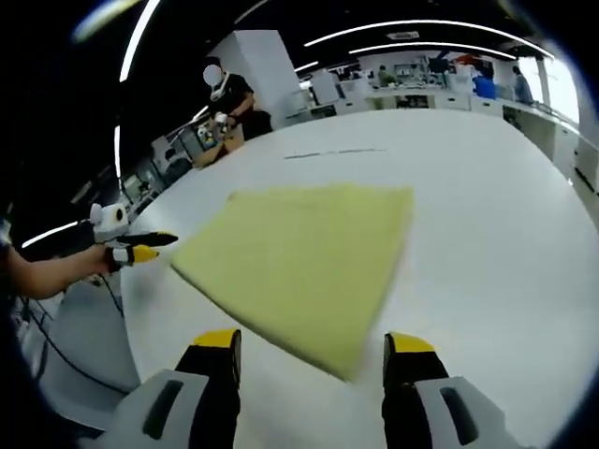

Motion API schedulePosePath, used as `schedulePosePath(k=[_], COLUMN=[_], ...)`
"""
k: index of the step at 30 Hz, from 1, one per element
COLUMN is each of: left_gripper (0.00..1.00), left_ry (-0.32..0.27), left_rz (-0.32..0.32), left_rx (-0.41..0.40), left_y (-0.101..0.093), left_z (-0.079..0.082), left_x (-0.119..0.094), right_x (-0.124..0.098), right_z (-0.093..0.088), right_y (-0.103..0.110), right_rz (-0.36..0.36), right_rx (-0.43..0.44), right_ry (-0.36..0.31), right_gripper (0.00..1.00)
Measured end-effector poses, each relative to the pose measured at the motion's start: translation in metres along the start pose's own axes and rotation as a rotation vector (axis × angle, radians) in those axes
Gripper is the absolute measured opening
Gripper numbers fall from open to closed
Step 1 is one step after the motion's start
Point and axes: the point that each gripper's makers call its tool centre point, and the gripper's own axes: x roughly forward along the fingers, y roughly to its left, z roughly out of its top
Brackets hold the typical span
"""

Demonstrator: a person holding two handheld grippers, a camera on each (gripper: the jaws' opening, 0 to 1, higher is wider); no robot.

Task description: Fold the garment on the visible template until the final outline fits inside the template.

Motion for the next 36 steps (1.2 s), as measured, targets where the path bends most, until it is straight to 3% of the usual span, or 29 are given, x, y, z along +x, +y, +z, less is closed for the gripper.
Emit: schedulePosePath(k=[6,15,21,27,36], left_gripper=[0.32,0.11,0.02,0.01,0.00], left_ry=[0.035,0.043,0.053,0.076,0.093], left_rz=[-0.002,0.005,-0.001,-0.002,0.003], left_rx=[-0.037,-0.098,-0.116,-0.115,-0.080], left_y=[0.000,0.005,0.007,0.006,0.003], left_z=[-0.011,-0.015,-0.017,-0.021,-0.024], left_x=[0.000,-0.002,-0.004,-0.003,-0.004], right_x=[0.000,-0.003,-0.004,-0.004,-0.007], right_z=[-0.005,-0.005,-0.009,-0.009,-0.010], right_y=[-0.006,-0.016,-0.021,-0.022,-0.019], right_rz=[-0.015,-0.048,-0.057,-0.063,-0.052], right_rx=[0.031,0.058,0.077,0.066,0.028], right_ry=[-0.007,-0.021,-0.017,-0.033,-0.030], right_gripper=[0.39,0.18,0.07,0.00,0.00])
